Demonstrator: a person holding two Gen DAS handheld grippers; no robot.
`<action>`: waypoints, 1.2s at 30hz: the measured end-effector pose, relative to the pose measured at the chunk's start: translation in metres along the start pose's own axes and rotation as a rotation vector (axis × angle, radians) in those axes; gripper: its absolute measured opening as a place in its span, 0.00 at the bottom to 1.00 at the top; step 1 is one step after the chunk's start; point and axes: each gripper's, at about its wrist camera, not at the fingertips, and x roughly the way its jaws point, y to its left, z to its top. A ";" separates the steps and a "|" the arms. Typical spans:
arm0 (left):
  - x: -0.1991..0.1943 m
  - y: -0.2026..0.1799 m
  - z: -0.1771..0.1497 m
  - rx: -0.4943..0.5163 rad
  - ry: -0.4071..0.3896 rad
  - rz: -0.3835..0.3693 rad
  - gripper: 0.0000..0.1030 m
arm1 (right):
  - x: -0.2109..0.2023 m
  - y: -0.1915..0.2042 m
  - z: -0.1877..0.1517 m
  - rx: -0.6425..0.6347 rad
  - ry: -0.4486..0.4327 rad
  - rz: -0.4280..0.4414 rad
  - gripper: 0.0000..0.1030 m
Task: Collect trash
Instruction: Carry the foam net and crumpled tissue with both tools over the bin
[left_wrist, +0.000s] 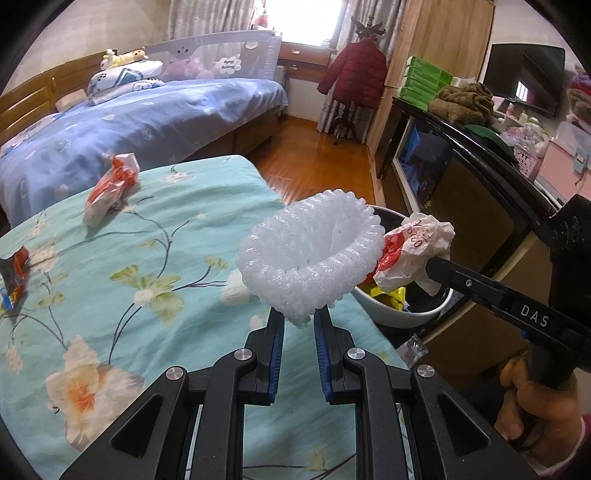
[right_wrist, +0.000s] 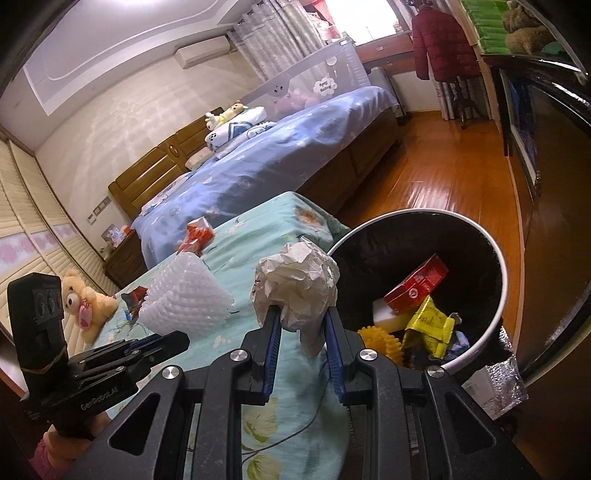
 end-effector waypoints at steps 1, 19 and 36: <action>0.001 -0.002 0.001 0.003 0.001 -0.002 0.15 | 0.000 -0.001 0.001 0.001 -0.002 -0.003 0.23; 0.020 -0.021 0.016 0.048 0.013 -0.013 0.15 | -0.004 -0.030 0.019 0.019 -0.015 -0.059 0.23; 0.048 -0.038 0.027 0.079 0.044 -0.021 0.15 | 0.001 -0.056 0.028 0.031 -0.004 -0.109 0.24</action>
